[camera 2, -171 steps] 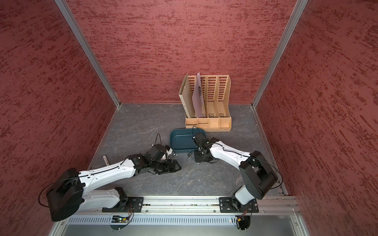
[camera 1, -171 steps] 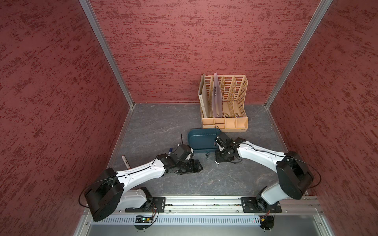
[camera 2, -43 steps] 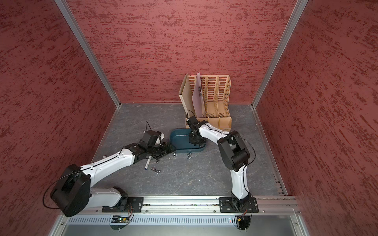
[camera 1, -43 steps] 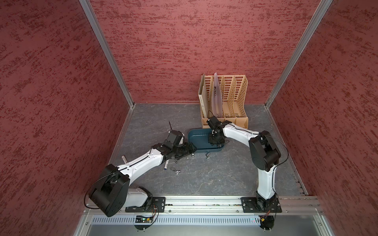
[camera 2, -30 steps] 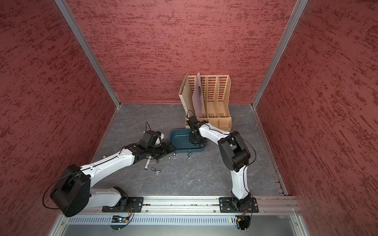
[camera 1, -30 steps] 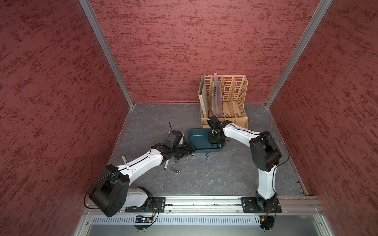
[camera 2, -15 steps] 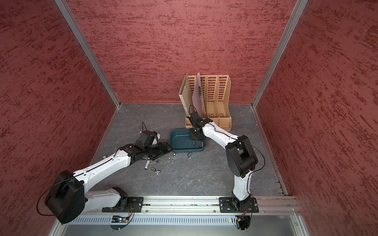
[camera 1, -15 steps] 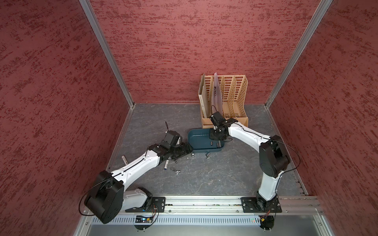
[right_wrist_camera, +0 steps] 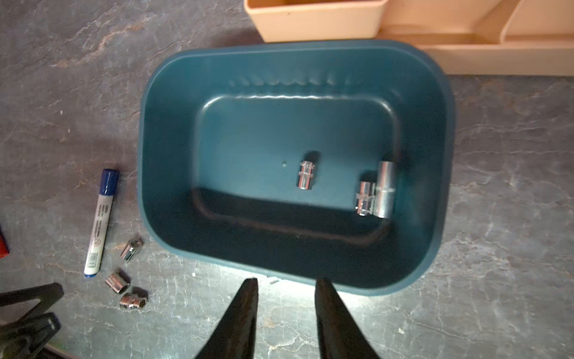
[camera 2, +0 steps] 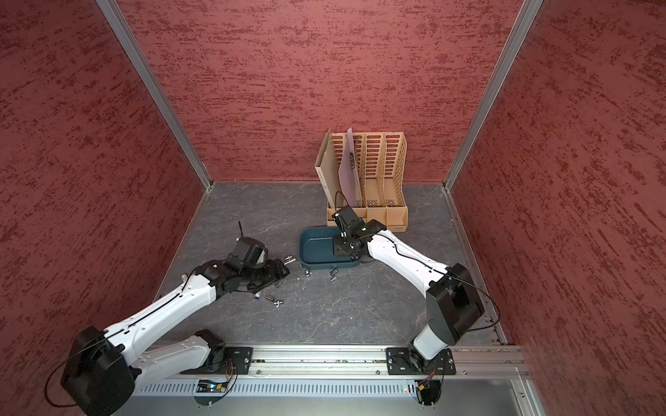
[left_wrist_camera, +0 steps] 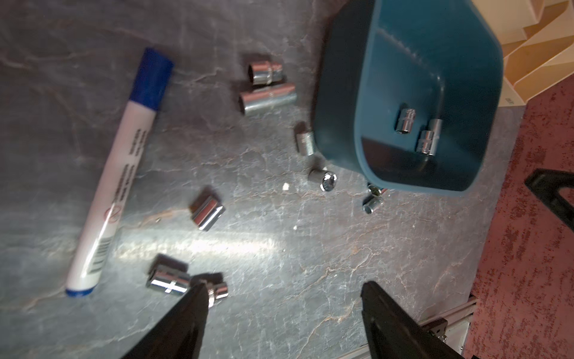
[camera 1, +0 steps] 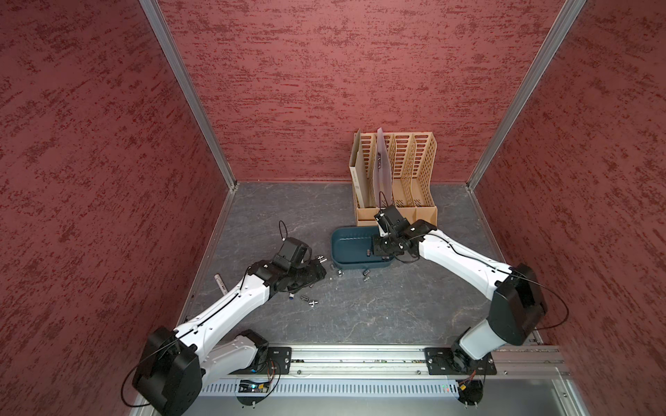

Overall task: Put the socket on the desktop into the storage box
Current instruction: Pick up the socket head at the center of the board.

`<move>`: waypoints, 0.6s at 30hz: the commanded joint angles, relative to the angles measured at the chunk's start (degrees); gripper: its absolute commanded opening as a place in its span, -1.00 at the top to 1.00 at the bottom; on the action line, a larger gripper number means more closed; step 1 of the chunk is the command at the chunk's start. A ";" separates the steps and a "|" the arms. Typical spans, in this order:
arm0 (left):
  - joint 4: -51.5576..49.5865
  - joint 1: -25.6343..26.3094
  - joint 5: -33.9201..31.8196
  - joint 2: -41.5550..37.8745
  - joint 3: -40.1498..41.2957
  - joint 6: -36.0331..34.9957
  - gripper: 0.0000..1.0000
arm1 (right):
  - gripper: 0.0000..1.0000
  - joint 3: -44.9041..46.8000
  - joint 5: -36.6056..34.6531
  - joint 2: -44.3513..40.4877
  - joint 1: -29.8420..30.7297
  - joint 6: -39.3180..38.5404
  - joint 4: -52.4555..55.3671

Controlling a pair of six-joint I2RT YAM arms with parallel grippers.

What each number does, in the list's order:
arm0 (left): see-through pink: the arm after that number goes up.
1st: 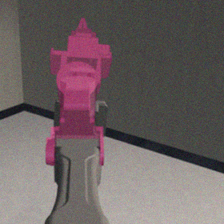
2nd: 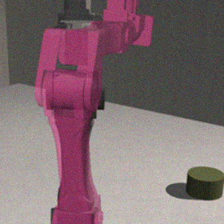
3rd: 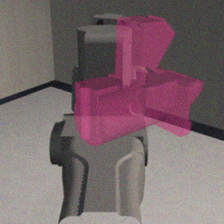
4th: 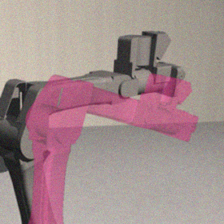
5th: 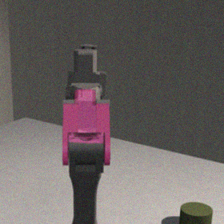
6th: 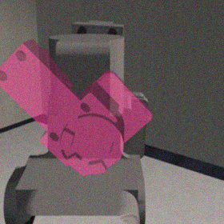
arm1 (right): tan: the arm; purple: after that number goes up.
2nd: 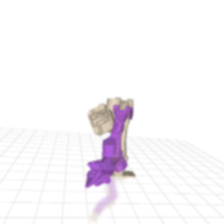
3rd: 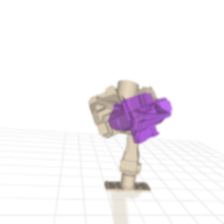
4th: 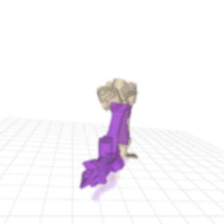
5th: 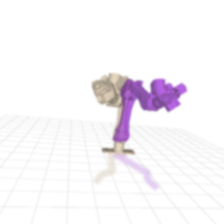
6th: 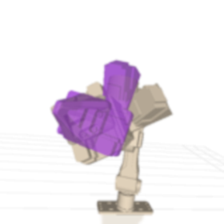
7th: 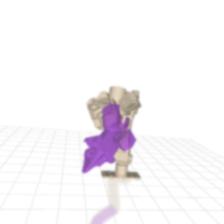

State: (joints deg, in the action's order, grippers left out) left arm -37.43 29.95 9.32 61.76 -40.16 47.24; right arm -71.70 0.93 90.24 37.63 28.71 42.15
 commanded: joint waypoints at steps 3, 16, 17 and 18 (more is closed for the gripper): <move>-8.59 1.08 -5.13 -3.18 2.00 5.19 -0.55 | 0.28 4.47 1.78 -4.68 4.17 1.02 -3.75; -12.31 6.12 -10.93 -1.83 4.73 16.57 -0.32 | 0.28 14.24 0.34 -9.68 11.32 6.68 -9.14; -11.84 6.19 -10.95 -1.17 4.72 16.91 -0.30 | 0.28 14.62 0.14 -9.88 11.54 6.93 -9.24; -11.50 6.32 -11.02 -0.51 4.66 17.29 -0.28 | 0.28 14.96 0.13 -10.11 11.59 7.14 -9.40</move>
State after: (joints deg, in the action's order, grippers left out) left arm -49.34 35.83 0.03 59.96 -36.01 61.78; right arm -57.52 1.85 81.49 48.56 33.93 35.33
